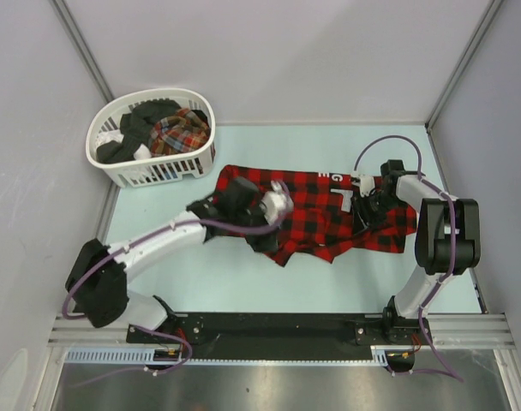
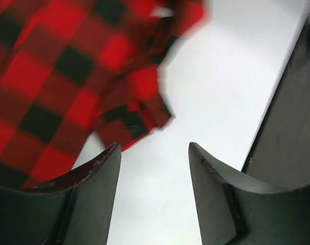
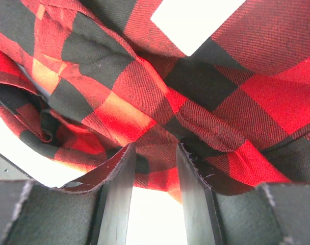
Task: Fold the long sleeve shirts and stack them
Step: Fold the shirt
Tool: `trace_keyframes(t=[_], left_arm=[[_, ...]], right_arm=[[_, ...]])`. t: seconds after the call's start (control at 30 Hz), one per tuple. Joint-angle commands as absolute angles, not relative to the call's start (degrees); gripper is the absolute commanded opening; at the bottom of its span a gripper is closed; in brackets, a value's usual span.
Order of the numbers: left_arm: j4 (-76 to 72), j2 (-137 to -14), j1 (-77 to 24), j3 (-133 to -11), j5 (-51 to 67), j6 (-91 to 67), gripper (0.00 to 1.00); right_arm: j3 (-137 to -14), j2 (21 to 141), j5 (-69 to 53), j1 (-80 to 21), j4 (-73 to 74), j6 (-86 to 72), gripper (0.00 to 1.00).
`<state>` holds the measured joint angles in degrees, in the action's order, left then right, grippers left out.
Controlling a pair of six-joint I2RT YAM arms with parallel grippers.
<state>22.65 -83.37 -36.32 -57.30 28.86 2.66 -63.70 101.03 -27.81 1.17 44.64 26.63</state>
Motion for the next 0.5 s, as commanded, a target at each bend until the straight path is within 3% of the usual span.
trace_keyframes(t=[0.0,0.17,0.37,0.47], left_arm=[[34.55,-81.56,-51.75,-56.35,11.79,36.01,0.61],[29.72,-88.05,-57.73,-53.97,3.10,43.23,0.62],[20.23,-94.91,-58.10,-53.62,0.09,43.50,0.63],[17.50,-97.20,-58.10,-53.26,-1.93,44.29,0.59]], right_arm=[[-66.18,98.53,-29.09,0.53,45.79,27.16,0.43],[-66.27,97.12,-29.71,0.26,47.10,26.98,0.43],[-66.18,94.66,-31.29,0.18,49.04,26.81,0.44],[-65.83,93.70,-31.90,0.18,49.66,27.16,0.44]])
